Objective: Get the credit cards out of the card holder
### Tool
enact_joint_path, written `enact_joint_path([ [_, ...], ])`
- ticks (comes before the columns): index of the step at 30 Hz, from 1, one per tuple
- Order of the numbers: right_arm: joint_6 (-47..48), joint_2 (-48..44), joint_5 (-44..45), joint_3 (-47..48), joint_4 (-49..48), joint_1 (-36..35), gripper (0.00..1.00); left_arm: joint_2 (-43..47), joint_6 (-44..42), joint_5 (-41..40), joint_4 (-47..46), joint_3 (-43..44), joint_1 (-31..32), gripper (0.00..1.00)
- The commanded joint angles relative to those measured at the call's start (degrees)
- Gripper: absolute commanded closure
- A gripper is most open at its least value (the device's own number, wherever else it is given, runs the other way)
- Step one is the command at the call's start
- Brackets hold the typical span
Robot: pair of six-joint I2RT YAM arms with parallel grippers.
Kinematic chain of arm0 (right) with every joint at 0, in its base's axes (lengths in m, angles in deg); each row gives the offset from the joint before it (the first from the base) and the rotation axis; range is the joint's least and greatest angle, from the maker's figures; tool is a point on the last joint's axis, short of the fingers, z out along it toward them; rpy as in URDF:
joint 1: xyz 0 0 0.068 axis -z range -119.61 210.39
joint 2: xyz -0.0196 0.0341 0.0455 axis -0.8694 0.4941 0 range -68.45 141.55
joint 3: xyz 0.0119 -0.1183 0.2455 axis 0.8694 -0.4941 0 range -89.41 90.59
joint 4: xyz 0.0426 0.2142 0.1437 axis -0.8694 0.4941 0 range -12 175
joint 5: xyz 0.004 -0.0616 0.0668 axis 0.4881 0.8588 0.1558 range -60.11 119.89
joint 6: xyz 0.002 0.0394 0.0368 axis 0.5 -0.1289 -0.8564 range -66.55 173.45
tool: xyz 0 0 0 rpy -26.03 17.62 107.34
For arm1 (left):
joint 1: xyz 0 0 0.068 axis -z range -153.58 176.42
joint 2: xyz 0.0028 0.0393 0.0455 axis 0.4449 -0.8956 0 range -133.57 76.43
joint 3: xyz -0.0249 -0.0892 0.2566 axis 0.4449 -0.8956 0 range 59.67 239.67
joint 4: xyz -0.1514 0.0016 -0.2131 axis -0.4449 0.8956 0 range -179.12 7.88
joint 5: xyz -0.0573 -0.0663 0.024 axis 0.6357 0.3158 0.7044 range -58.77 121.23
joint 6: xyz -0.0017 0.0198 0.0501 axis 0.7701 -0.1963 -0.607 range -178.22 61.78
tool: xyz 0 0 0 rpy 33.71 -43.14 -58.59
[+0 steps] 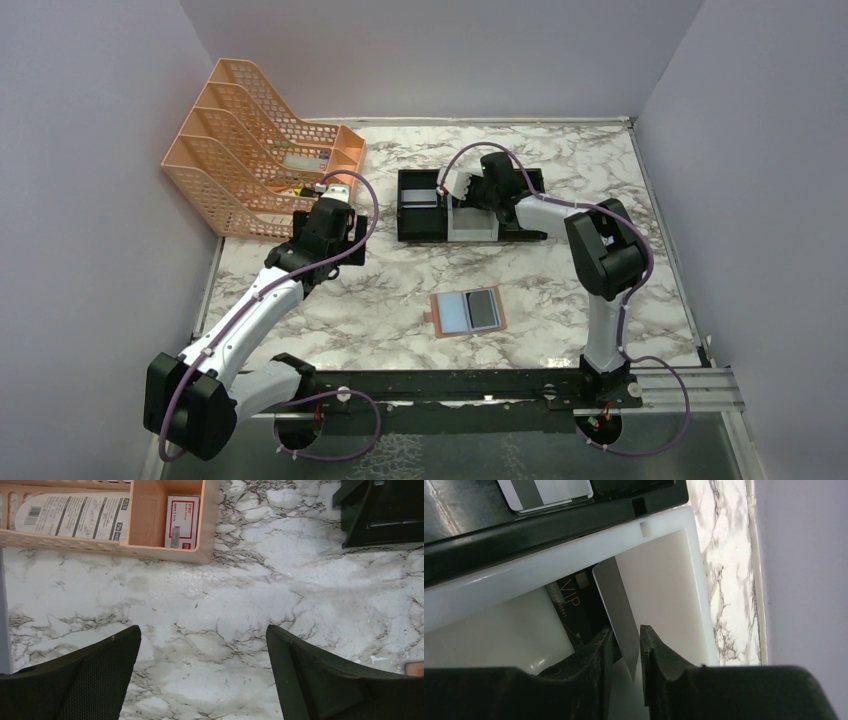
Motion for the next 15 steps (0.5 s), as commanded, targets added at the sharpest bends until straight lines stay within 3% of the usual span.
enact_joint_path([
  [1,0.94,-1.96,-0.4,-0.19,3.15,-0.35,0.72,0.04,-0.71,1.22,0.31,0.83,-0.29,0.01],
  [15,-0.02,-1.48,-1.49,1.29,6.48,-0.35,0.68,-0.36,-0.88,1.93,0.35,0.87,-0.33,0.01],
])
